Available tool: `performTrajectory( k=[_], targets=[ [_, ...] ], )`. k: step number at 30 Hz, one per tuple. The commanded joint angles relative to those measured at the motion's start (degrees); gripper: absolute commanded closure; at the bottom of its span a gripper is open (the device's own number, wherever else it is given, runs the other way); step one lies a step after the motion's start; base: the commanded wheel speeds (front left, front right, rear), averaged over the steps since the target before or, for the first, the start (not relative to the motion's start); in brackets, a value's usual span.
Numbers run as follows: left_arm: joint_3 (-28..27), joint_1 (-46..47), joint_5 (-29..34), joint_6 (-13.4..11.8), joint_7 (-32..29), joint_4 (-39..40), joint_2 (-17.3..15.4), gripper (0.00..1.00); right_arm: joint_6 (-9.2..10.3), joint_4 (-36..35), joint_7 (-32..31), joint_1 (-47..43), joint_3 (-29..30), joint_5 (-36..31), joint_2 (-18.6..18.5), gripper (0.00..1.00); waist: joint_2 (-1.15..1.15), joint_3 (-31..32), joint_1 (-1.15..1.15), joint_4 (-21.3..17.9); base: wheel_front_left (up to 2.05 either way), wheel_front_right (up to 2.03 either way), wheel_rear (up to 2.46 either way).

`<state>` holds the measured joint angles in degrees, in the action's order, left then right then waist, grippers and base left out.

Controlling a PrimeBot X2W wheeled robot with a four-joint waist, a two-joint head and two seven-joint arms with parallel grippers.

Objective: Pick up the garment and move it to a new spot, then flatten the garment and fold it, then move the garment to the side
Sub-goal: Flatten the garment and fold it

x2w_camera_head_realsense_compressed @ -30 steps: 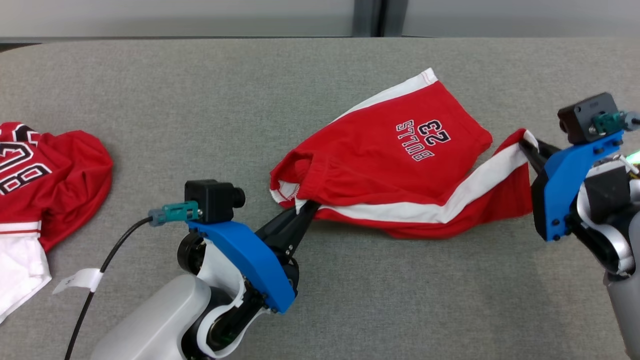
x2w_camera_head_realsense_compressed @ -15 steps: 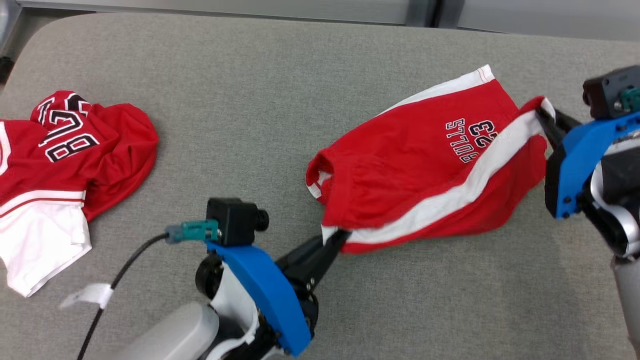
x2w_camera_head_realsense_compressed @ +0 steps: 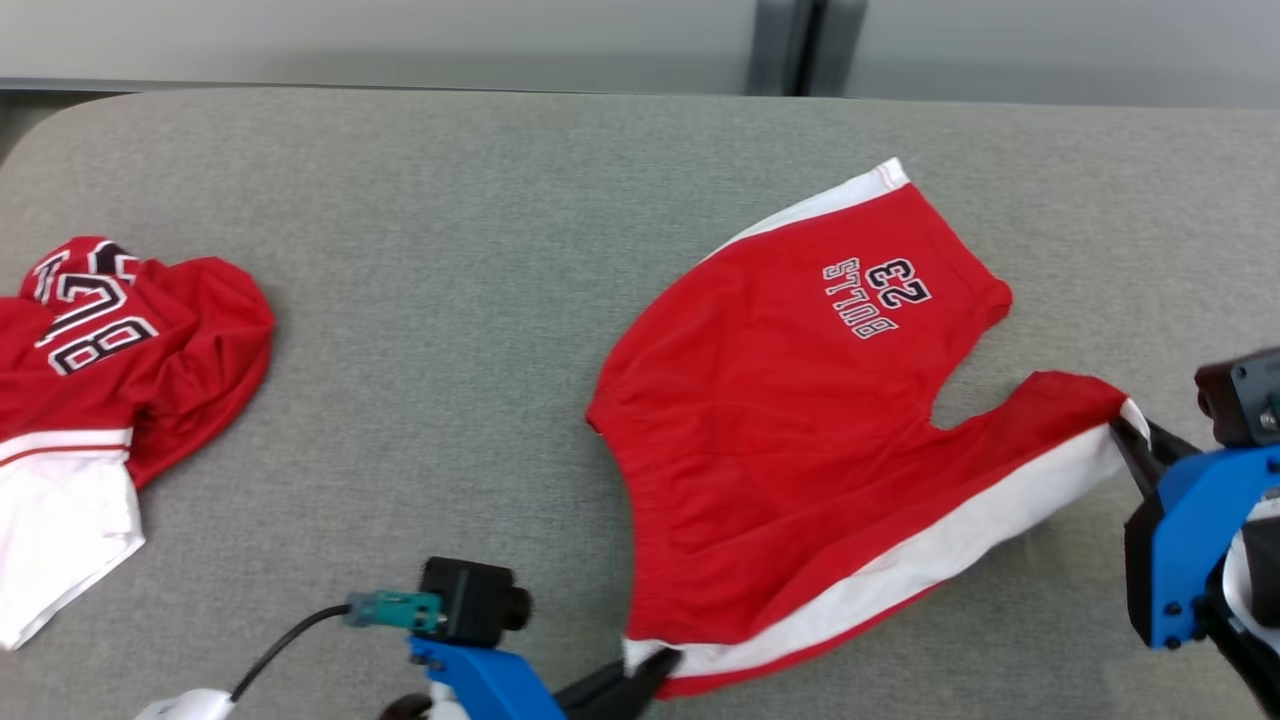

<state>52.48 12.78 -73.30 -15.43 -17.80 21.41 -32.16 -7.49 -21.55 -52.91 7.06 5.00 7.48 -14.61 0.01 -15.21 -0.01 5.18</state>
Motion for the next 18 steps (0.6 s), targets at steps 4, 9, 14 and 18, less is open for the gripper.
performTrajectory(
  k=[4, 9, 14, 18],
  targets=[
    [-1.2, -2.5, -0.3, -2.0, 1.3, -0.6, -1.5, 1.00, -0.02, -1.5, -0.7, -3.9, 1.2, -0.6, 2.7, 1.00, -0.01, 0.3, 0.01, -1.6, 0.00, 0.00, 0.00],
    [-1.4, -3.5, 0.2, 0.4, 3.5, -4.2, -1.5, 1.00, -0.01, -1.4, 0.6, -6.8, 2.1, -0.4, 5.8, 1.00, -0.01, 0.3, 0.01, -2.7, 0.00, 0.00, 0.00],
    [-5.1, 1.0, -0.6, 4.2, 6.3, -5.1, 0.9, 1.00, -0.02, -2.1, 6.6, -2.2, 2.3, -1.3, 5.1, 1.00, -0.01, 0.0, 0.01, -3.5, 0.00, 0.00, 0.00],
    [-9.0, 6.8, -1.3, 4.4, 6.1, -2.8, 1.9, 1.00, -0.01, -3.6, 9.8, 2.9, 1.5, -1.7, 3.3, 1.00, -0.01, -0.3, 0.01, -4.4, 0.00, 0.00, 0.00]
  ],
)
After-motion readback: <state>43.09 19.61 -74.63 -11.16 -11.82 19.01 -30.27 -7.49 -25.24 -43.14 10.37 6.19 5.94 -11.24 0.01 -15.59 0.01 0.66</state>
